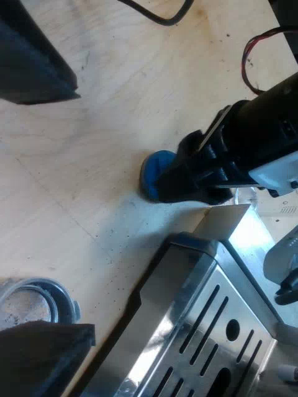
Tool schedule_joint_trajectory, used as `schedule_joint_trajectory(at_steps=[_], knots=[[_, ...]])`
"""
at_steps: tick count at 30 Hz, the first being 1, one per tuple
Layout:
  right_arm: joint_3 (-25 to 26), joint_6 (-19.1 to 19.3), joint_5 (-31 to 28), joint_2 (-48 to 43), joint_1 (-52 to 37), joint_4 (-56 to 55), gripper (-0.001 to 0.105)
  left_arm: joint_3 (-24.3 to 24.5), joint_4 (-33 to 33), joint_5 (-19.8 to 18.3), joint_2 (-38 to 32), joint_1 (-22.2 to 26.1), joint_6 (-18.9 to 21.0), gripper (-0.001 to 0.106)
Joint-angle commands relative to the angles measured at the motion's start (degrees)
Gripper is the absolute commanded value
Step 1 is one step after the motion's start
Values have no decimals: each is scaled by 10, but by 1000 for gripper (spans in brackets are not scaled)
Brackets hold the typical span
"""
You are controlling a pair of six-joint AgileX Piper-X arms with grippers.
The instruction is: Grind coffee beans and then tamp
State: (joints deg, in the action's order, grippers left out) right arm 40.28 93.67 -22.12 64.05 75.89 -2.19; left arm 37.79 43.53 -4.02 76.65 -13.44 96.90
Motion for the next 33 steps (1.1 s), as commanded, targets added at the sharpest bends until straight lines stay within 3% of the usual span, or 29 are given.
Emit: schedule_joint_trajectory(at_steps=[1,2,9,19,23,26,27,33], knots=[[0,-1,1,0,-3,2,72,3,17,13,0,-2,5,10],[0,-1,1,0,-3,2,72,3,20,13,0,-2,3,0],[0,-1,1,0,-3,2,72,3,32,13,-36,-2,-11,0],[0,-1,0,0,-3,-2,72,3,55,10,-220,-2,-12,0],[0,-1,-1,-7,-3,-2,72,3,66,-40,-291,-2,-12,0],[0,-1,-23,-18,-3,-4,72,3,70,-46,-298,-2,-12,0],[0,-1,-36,-26,-3,-3,72,3,101,-65,-350,-2,-10,0],[-17,4,-85,-67,-14,-11,72,3,122,-66,-391,-14,-8,0]])
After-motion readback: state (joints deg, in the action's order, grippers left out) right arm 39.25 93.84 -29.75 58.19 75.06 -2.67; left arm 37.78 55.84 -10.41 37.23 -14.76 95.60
